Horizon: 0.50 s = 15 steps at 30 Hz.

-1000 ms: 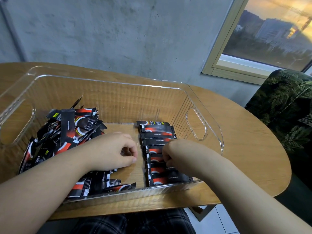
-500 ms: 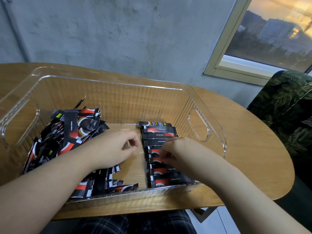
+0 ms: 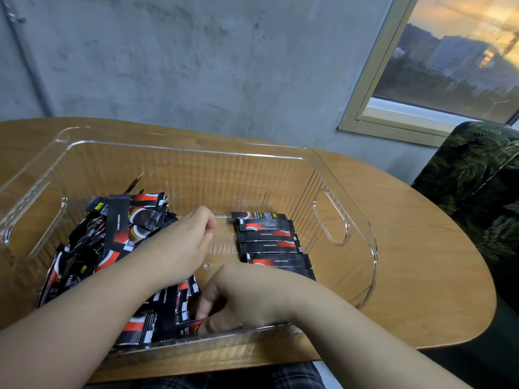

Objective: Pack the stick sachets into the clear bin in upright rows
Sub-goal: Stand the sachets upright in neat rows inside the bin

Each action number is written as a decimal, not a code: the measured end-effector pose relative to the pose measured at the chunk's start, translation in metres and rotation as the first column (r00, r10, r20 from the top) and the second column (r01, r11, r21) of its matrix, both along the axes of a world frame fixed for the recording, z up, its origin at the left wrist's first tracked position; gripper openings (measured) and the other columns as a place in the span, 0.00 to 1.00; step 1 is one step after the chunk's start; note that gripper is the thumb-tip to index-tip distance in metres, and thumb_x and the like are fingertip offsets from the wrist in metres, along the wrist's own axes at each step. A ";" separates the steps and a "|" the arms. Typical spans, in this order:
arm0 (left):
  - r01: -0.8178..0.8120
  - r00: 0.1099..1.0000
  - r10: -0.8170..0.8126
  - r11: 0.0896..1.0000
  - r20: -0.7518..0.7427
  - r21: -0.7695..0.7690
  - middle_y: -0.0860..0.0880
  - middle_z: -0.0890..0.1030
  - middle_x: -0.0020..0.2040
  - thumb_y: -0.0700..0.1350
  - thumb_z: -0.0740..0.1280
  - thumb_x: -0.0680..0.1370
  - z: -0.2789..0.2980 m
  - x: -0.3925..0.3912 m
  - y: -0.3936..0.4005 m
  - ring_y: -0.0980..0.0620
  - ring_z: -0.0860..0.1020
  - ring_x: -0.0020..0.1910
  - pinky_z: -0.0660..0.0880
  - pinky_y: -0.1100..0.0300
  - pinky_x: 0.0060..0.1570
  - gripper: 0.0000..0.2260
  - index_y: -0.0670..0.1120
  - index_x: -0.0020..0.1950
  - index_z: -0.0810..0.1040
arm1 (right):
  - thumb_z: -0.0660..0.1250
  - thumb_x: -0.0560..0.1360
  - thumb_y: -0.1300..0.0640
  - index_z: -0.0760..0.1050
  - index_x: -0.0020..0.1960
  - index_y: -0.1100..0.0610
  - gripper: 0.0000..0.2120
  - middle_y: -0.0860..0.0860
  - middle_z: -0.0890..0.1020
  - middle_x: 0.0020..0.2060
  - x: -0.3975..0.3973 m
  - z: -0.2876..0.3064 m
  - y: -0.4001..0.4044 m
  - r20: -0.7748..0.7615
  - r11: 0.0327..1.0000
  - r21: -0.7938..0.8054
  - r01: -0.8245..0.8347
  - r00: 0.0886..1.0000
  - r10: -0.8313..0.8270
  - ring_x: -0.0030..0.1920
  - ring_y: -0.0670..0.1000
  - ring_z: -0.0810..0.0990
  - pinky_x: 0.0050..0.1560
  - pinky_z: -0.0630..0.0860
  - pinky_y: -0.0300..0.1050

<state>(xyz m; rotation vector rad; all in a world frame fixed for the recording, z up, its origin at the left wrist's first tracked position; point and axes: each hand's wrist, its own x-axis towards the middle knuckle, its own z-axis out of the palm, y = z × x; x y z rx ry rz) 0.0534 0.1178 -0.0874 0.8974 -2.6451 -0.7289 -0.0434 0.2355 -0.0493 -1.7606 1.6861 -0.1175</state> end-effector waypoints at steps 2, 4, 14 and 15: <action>0.002 1.000 -0.002 1.000 -0.008 -0.003 0.59 0.68 0.43 0.44 0.56 0.82 0.001 0.000 0.000 0.55 0.70 0.45 0.67 0.59 0.47 0.02 0.50 0.53 0.65 | 0.70 0.75 0.56 0.83 0.51 0.56 0.07 0.49 0.82 0.40 -0.002 0.001 0.000 0.033 0.999 -0.043 0.029 0.999 -0.028 0.39 0.44 0.75 0.38 0.69 0.31; 0.008 1.000 -0.008 1.000 0.010 0.013 0.56 0.72 0.44 0.45 0.55 0.82 0.001 0.001 -0.001 0.55 0.72 0.45 0.69 0.57 0.48 0.02 0.50 0.52 0.66 | 0.69 0.75 0.56 0.82 0.51 0.55 0.06 0.49 0.84 0.43 -0.007 0.003 0.002 0.046 0.994 -0.086 0.075 0.996 -0.071 0.40 0.42 0.75 0.40 0.69 0.30; -0.009 1.000 0.014 0.977 -0.022 0.211 0.52 0.80 0.43 0.55 0.48 0.82 0.016 0.004 0.011 0.54 0.78 0.45 0.73 0.55 0.52 0.18 0.47 0.48 0.73 | 0.58 0.79 0.59 0.78 0.47 0.60 0.11 0.54 0.78 0.36 -0.053 0.024 0.001 -0.192 0.875 -0.303 0.379 0.875 -0.445 0.31 0.48 0.70 0.29 0.64 0.39; 0.002 1.000 0.002 0.977 -0.017 0.213 0.53 0.80 0.42 0.54 0.49 0.82 0.016 0.005 0.011 0.57 0.78 0.42 0.74 0.56 0.50 0.16 0.48 0.46 0.72 | 0.57 0.80 0.60 0.78 0.49 0.59 0.11 0.53 0.78 0.38 -0.055 0.023 -0.001 -0.200 0.864 -0.304 0.400 0.860 -0.469 0.31 0.47 0.70 0.28 0.63 0.37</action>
